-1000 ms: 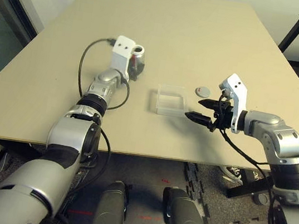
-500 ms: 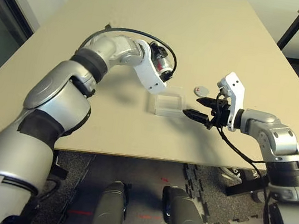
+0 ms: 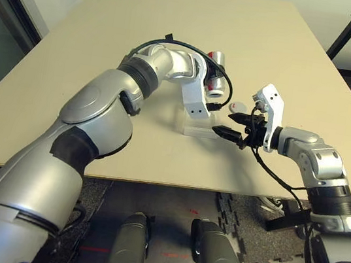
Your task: Pour the medicine from the bottle into the box.
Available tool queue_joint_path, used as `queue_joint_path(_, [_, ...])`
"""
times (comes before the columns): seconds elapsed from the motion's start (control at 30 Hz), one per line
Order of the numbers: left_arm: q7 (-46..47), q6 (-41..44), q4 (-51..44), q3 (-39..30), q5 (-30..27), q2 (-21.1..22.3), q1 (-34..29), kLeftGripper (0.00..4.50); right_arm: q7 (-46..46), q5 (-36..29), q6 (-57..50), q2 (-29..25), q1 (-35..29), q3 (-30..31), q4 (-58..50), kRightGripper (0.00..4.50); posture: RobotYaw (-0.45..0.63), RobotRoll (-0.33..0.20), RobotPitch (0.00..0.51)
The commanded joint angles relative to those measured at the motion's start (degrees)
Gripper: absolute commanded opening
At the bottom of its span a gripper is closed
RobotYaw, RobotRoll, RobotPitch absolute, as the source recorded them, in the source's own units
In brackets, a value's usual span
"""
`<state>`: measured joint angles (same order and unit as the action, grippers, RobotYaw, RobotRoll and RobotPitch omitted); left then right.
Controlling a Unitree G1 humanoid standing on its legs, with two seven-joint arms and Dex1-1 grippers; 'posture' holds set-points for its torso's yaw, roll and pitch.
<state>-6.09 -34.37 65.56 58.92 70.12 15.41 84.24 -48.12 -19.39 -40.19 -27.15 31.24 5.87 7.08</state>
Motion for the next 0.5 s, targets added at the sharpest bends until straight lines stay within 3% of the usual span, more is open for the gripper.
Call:
queue_joint_path(0.03, [-0.6,-4.0,-1.7,-1.0,-2.1,1.7,-1.3,2.40,0.1,0.1,0.2,0.0,0.1,-0.3,0.4,4.50,-0.15,0.000,0.063])
queue_joint_path(0.27, [-20.4,-1.8,4.2,-21.1,-26.5,1.3,-6.4,2.40,0.3,-0.1,-0.2,-0.5,-0.4,-0.8,-0.3,4.50,-0.16,0.000,0.065])
queue_joint_path(0.33, [-29.2,11.9,6.1,-35.7,-42.2,-1.4,-7.5,2.40,0.2,-0.1,-0.2,-1.0,-0.7,-1.0,-0.4,4.50,-0.16,0.000,0.066])
queue_joint_path(0.4, [-30.9,25.2,7.5,-48.1,-54.2,-3.4,-8.4,2.40,0.1,-0.1,-0.2,-1.4,-1.1,-1.1,-0.6,4.50,-0.16,0.000,0.067])
queue_joint_path(0.5, [-25.0,33.1,7.2,-58.6,-62.9,-3.3,-10.8,2.40,-0.2,-0.1,-0.4,-2.0,-1.4,-0.9,-0.8,4.50,-0.16,0.000,0.067])
